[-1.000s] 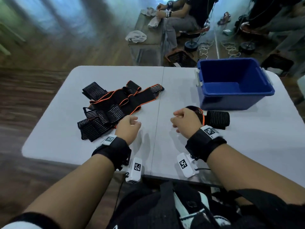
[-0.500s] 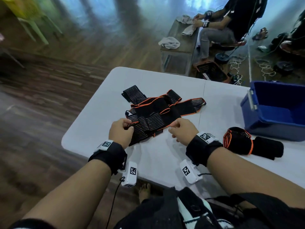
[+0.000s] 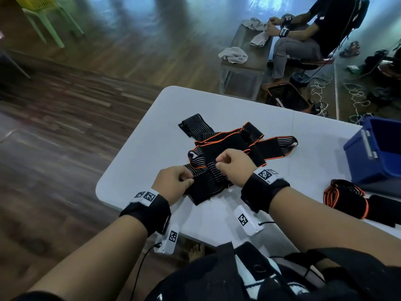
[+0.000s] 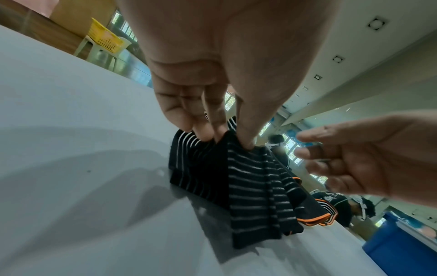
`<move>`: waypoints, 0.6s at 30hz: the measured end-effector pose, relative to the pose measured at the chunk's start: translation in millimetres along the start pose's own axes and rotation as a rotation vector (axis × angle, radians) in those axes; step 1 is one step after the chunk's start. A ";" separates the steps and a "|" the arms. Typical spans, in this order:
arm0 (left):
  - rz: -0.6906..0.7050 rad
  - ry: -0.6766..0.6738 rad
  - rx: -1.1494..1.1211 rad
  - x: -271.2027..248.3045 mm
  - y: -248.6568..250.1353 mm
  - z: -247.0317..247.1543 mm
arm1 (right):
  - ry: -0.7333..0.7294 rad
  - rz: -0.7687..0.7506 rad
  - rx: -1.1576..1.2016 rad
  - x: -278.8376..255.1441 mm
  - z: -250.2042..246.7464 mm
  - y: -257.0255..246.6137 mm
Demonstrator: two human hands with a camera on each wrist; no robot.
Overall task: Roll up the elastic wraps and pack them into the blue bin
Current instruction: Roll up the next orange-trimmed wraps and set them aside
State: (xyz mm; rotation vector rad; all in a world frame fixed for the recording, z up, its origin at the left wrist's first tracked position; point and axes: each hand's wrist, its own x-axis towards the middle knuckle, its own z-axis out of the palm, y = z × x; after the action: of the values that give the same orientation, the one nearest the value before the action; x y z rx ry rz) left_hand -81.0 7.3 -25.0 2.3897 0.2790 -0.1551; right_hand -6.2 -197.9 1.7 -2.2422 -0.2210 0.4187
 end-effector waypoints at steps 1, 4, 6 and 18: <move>0.007 0.008 -0.026 -1.6 -0.5 -0.6 | -0.004 -0.022 -0.020 4.0 2.7 -6.5; 0.021 -0.011 -0.096 -5.8 -2.8 0.5 | -0.061 -0.074 -0.053 17.5 15.5 -26.0; 0.027 -0.048 -0.087 -8.8 -2.0 3.8 | -0.136 -0.099 -0.137 26.5 24.8 -34.2; 0.035 -0.054 -0.186 -9.2 -17.9 -1.7 | 0.012 -0.029 -0.471 62.9 24.0 -49.9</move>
State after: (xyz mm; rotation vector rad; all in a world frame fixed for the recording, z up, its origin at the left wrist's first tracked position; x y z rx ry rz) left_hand -94.2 19.9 -33.7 2.2016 0.2162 -0.1692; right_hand 42.5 -130.3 11.3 -2.6968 -0.3765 0.3646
